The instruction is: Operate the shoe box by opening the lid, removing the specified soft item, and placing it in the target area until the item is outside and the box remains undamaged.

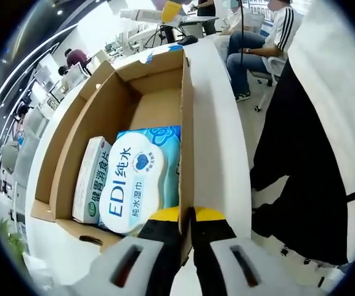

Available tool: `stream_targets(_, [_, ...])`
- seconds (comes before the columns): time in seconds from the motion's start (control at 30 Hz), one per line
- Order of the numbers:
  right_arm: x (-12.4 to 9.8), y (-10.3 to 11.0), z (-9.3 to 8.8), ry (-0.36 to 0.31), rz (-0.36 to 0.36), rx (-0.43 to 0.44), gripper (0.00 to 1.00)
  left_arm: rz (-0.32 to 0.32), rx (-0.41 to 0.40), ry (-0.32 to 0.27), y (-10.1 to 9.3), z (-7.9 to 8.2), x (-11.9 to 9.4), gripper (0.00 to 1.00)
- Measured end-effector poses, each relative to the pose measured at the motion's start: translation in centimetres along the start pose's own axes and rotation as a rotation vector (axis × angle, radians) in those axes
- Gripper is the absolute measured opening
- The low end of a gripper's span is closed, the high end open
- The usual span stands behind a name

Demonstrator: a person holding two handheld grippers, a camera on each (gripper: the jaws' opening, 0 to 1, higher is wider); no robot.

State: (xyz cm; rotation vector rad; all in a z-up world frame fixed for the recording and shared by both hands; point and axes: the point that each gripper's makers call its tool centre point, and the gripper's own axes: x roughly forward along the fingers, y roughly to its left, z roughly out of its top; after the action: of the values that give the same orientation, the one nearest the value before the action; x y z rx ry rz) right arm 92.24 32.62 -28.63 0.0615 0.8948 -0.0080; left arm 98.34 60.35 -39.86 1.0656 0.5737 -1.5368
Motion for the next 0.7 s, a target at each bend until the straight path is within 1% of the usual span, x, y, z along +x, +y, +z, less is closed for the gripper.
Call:
stream_targets(0.03, [-0.1,-0.1,0.0,0.003,-0.007,-0.012,0.19,0.0,0.0,0.0,0.0,0.0,0.0,0.04])
stream_targets(0.27, [-0.4,-0.8,-0.5,0.009,-0.012,0.002,0.19,0.003,-0.002,0.001,0.0,0.0,0.0,0.05])
stream_targets(0.37, [-0.6,-1.1,-0.5,0.009,-0.016,0.005,0.19,0.002,-0.003,0.001,0.0,0.1,-0.1,0.05])
stream_targets(0.47, [-0.8,-2.2,-0.6,0.0,-0.027,0.037,0.19,0.0,-0.003,0.001,0.0,0.1,-0.1,0.04])
stream_targets(0.53, [-0.8,-2.6,-0.7,-0.001,-0.023,0.049,0.19,-0.003,-0.004,0.001,0.0,0.1,-0.1,0.04])
stream_targets(0.63, [-1.1,-3.8,-0.9,0.005,-0.048,0.054,0.19,-0.002,-0.004,0.002,0.0,0.1,-0.1,0.04])
stream_targets(0.7, [-1.6,-4.9,-0.8,-0.005,-0.071,0.065,0.19,0.001,-0.003,-0.001,0.0,0.1,-0.1,0.04])
